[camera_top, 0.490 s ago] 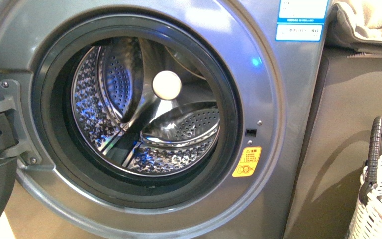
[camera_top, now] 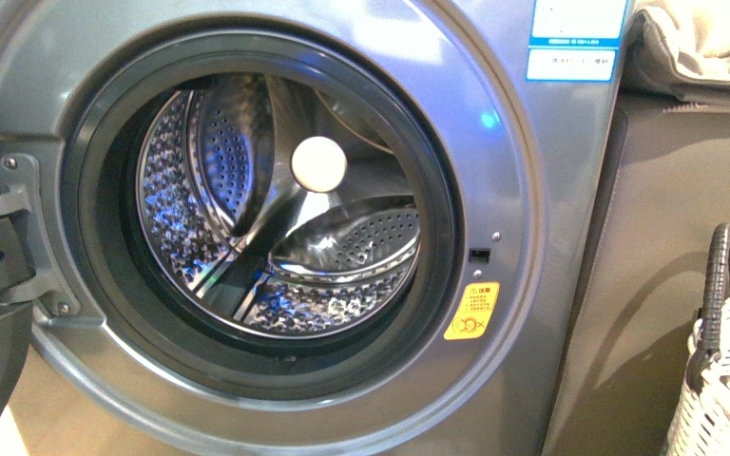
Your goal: Put clothes into washing machine
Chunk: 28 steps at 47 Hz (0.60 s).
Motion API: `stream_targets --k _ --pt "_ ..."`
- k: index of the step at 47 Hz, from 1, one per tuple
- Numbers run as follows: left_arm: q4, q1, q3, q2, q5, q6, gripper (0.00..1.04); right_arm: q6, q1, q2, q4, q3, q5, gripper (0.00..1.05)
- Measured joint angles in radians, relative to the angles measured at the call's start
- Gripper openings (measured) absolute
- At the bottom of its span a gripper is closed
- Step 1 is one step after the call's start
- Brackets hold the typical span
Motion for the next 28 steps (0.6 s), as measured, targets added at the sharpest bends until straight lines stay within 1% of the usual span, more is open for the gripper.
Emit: stream_targets --k 28 --pt "0.000 0.000 0.000 0.000 0.000 0.000 0.98 0.000 0.000 0.000 0.000 0.000 0.000 0.97"
